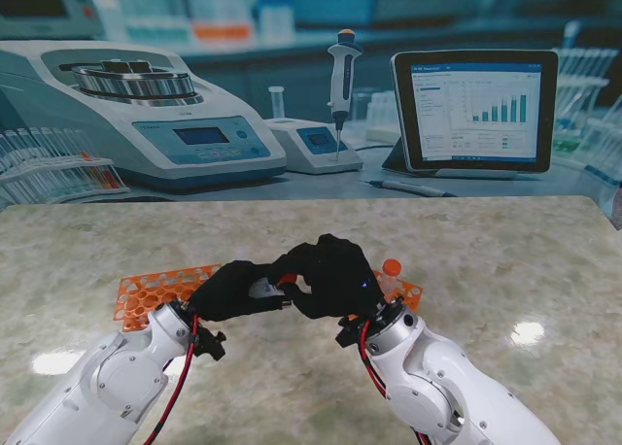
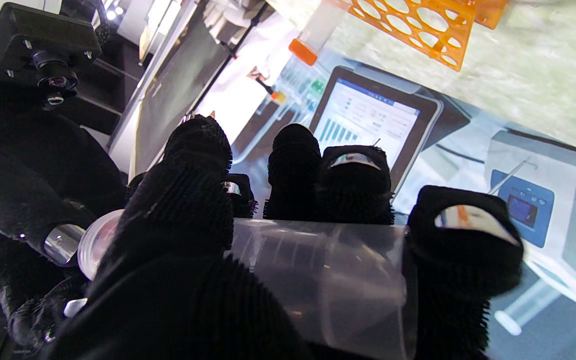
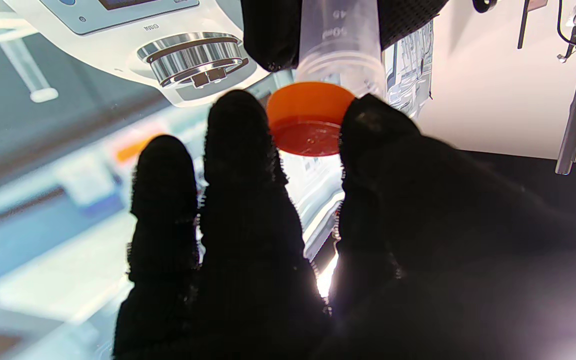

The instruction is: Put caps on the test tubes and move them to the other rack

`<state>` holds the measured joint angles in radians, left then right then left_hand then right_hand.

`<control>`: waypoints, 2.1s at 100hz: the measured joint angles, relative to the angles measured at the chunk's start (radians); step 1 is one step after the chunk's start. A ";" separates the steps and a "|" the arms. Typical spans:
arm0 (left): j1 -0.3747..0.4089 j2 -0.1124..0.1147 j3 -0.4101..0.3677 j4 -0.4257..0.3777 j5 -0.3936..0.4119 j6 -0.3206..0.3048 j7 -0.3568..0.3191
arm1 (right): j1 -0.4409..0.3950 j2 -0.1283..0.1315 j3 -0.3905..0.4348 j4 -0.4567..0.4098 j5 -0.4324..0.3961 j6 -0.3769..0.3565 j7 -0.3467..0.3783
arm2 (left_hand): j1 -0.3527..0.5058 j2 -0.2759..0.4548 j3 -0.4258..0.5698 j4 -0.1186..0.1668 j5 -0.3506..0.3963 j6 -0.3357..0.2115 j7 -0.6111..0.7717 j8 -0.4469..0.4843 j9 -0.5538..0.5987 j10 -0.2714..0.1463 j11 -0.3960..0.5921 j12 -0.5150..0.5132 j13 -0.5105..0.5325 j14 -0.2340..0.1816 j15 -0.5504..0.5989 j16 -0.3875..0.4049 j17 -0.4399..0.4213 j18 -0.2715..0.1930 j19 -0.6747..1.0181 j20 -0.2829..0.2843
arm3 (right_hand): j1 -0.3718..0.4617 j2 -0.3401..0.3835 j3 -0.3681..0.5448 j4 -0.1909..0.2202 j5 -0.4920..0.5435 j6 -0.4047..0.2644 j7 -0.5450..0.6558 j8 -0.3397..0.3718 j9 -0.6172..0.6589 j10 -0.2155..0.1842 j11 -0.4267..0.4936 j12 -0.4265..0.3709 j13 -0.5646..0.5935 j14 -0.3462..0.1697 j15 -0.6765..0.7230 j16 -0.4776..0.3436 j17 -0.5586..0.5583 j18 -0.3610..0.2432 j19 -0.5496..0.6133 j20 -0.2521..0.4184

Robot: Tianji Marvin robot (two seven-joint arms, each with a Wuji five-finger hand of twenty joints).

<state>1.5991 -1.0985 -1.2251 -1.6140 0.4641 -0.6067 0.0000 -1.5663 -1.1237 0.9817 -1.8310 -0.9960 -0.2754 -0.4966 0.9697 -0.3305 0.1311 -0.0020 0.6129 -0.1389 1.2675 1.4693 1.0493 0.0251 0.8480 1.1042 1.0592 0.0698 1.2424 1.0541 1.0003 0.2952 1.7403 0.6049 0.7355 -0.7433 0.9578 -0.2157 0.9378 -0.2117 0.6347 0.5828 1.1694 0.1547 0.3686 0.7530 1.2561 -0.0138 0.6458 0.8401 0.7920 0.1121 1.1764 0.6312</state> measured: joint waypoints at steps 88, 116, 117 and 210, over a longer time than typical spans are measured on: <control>0.001 0.000 0.001 -0.001 0.002 -0.002 0.006 | -0.029 -0.002 -0.002 -0.001 -0.013 -0.014 -0.040 | 0.000 0.006 -0.010 0.000 -0.001 0.000 0.000 0.000 0.000 -0.001 0.000 0.000 0.000 0.000 -0.001 0.000 -0.001 0.000 0.000 0.000 | 0.000 0.000 0.000 0.000 0.000 0.000 0.000 0.000 0.000 0.000 0.000 0.000 0.000 0.000 0.000 0.000 0.000 0.000 0.000 0.000; 0.000 0.000 0.002 -0.001 0.001 -0.002 0.006 | -0.029 -0.003 -0.013 0.001 -0.013 -0.016 -0.055 | 0.000 0.009 -0.019 0.000 -0.002 -0.017 0.001 0.002 -0.001 -0.001 0.000 0.000 0.000 0.000 -0.001 0.000 -0.002 0.000 0.000 0.000 | 0.000 0.000 0.001 0.000 0.001 -0.001 0.000 0.000 0.000 0.001 0.000 0.000 0.000 0.000 0.000 0.000 0.004 0.000 0.000 0.000; 0.000 0.000 0.002 -0.001 0.001 -0.002 0.006 | -0.029 -0.003 -0.013 0.001 -0.013 -0.016 -0.055 | 0.000 0.009 -0.019 0.000 -0.002 -0.017 0.001 0.002 -0.001 -0.001 0.000 0.000 0.000 0.000 -0.001 0.000 -0.002 0.000 0.000 0.000 | 0.000 0.000 0.001 0.000 0.001 -0.001 0.000 0.000 0.000 0.001 0.000 0.000 0.000 0.000 0.000 0.000 0.004 0.000 0.000 0.000; 0.006 0.000 0.008 0.003 -0.012 -0.007 0.019 | -0.006 -0.015 -0.045 0.046 0.014 -0.014 -0.106 | 0.000 0.036 -0.057 0.000 -0.031 -0.018 0.011 0.011 -0.025 -0.001 0.000 0.000 0.000 -0.016 0.017 0.000 0.039 -0.036 0.049 0.000 | 0.000 0.003 0.009 0.000 0.006 0.000 0.000 0.009 0.000 0.010 0.000 0.000 0.000 0.000 0.000 0.000 0.009 0.000 0.000 0.000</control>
<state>1.6048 -1.0984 -1.2167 -1.6109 0.4519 -0.6137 0.0192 -1.5722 -1.1388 0.9364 -1.7852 -0.9821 -0.2893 -0.6027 0.9694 -0.2949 0.0740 -0.0020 0.5823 -0.1565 1.2790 1.4807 1.0246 0.0238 0.8479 1.1042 1.0592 0.0537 1.2590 1.0541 1.0393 0.2597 1.7894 0.6049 0.7355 -0.7400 0.9671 -0.2157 0.9443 -0.2115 0.6349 0.5916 1.1696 0.1643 0.3686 0.7530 1.2566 -0.0138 0.6458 0.8401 0.8007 0.1121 1.1766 0.6312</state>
